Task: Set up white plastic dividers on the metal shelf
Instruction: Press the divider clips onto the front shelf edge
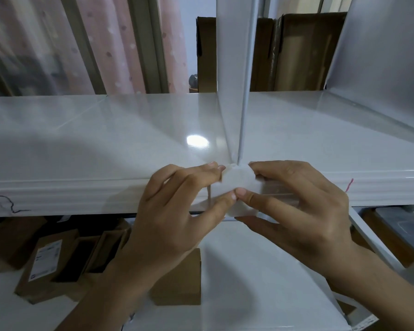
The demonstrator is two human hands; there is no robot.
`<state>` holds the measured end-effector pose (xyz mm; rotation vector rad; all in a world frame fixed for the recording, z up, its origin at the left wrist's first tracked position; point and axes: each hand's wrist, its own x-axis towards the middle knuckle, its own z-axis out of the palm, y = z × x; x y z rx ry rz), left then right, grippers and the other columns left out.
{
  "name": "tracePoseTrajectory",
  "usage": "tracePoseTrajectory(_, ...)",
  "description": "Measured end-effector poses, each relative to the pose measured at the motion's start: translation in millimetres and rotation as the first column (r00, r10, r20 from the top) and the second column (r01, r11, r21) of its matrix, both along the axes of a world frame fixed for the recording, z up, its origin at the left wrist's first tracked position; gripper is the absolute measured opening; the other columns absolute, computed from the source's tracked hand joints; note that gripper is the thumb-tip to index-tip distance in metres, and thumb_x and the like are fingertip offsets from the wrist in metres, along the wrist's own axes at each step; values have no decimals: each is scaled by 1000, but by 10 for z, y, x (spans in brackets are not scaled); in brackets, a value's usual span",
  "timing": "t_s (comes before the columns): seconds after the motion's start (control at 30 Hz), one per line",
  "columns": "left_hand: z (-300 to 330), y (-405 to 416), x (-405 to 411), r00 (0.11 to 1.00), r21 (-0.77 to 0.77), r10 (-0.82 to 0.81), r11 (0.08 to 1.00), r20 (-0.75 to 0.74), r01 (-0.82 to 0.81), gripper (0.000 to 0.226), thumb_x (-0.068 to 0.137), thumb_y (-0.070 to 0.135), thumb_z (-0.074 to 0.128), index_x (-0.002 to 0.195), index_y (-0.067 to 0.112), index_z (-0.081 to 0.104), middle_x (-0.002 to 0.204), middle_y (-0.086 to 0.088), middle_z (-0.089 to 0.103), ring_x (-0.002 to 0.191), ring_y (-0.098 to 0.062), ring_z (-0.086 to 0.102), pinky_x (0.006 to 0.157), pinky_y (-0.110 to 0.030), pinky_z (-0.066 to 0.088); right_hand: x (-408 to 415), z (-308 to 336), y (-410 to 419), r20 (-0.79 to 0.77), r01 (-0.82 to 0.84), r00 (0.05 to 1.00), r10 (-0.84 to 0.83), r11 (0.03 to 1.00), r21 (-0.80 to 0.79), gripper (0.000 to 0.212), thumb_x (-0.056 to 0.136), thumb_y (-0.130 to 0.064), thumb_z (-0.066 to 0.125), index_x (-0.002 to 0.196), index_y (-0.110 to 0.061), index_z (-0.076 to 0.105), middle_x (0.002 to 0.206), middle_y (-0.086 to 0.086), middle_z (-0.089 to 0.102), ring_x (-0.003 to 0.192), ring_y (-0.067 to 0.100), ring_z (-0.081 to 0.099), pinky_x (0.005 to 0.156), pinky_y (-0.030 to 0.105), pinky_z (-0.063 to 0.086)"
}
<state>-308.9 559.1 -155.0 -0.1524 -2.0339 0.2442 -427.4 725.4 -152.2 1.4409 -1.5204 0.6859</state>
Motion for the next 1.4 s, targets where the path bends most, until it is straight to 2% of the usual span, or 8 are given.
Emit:
tracePoseTrajectory(0.1,13,-41,48,1000,-64,-3,998,-10,3,16,88,22,71,98,10,78,105,-12,71,108,-21,57,98,-30,36,14,0,-44,8,-8,1000,8,1000,5,23,77,-21,82,96,-9,77,102,19,69,89,33,66,79,35,52)
tracePoseTrajectory(0.33,42,-69,67,1000,-3,-23,1000,-12,23,20,92,22,66,93,6,78,103,-11,71,110,-17,54,103,-23,32,50,10,-94,9,-8,1000,8,1000,-1,23,76,-19,83,95,-9,77,101,19,69,88,33,65,78,36,51)
tracePoseTrajectory(0.57,28,-229,181,1000,-52,-13,999,-10,12,14,91,19,67,98,12,78,102,-12,72,109,-20,54,97,-28,37,148,0,-259,24,-39,999,39,999,-1,22,78,-17,81,97,-8,76,102,20,69,90,34,66,80,37,51)
tracePoseTrajectory(0.73,38,-245,256,999,115,11,993,49,-17,33,97,32,56,100,6,76,108,-7,70,110,-15,50,104,-19,32,199,-7,-315,11,-27,1000,27,1000,13,24,78,-20,81,98,-9,76,101,20,70,89,35,66,77,39,53)
tracePoseTrajectory(0.9,56,-278,280,999,195,-39,980,17,35,28,89,29,67,108,10,63,109,-3,68,109,-12,50,104,-16,31,236,-14,-369,5,-29,1000,29,1000,7,24,79,-19,81,99,-8,76,100,21,70,88,35,66,76,39,53)
tracePoseTrajectory(1.03,43,-331,327,999,129,9,992,43,-15,29,95,31,60,99,7,75,109,1,66,112,-11,50,106,-16,27,270,-21,-422,11,-31,999,31,1000,-5,24,79,-19,81,99,-9,75,100,21,70,89,35,67,77,39,53)
tracePoseTrajectory(1.2,32,-400,356,1000,148,1,989,-2,0,28,92,31,64,99,5,74,106,-4,70,108,-13,53,101,-19,35,327,-15,-509,6,-42,999,42,999,-20,23,77,-17,82,97,-8,76,99,20,70,87,34,67,77,38,52)
tracePoseTrajectory(1.4,19,-459,387,1000,86,14,996,9,-14,24,92,26,67,99,5,76,107,-6,70,118,-9,48,103,-22,34,349,-19,-537,6,-39,999,39,999,-10,24,76,-17,83,97,-7,76,99,21,70,87,36,67,74,41,52)
